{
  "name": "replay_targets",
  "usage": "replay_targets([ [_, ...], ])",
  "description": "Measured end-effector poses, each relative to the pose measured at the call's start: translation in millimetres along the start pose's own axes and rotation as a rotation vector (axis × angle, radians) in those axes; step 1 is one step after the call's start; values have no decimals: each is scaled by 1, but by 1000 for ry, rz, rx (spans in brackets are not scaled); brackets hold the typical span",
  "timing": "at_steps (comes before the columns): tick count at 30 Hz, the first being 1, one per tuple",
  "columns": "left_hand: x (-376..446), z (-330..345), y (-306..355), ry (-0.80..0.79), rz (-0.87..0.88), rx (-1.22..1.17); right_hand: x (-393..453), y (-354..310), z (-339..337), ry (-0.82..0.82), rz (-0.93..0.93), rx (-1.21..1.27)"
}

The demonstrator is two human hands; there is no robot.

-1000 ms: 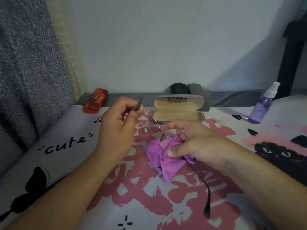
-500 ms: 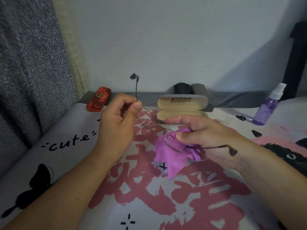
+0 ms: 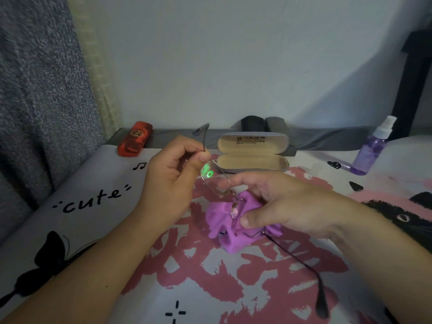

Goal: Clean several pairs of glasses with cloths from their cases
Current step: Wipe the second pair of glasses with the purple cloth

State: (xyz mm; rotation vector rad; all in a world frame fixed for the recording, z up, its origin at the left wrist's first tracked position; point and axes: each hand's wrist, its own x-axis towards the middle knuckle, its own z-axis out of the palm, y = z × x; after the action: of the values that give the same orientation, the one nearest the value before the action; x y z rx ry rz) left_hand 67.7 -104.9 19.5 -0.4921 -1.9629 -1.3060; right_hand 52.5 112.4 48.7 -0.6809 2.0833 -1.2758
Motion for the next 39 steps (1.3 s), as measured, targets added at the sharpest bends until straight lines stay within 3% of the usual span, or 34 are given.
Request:
replay_targets([
  [9, -1, 0, -6, 12, -51, -14, 11, 9, 14, 166, -60, 153],
  [22, 1, -3, -6, 52, -129, 1, 14, 15, 8, 162, -112, 241],
  [39, 3, -7, -4, 109, -38, 77, 20, 18, 7, 262, -170, 426],
])
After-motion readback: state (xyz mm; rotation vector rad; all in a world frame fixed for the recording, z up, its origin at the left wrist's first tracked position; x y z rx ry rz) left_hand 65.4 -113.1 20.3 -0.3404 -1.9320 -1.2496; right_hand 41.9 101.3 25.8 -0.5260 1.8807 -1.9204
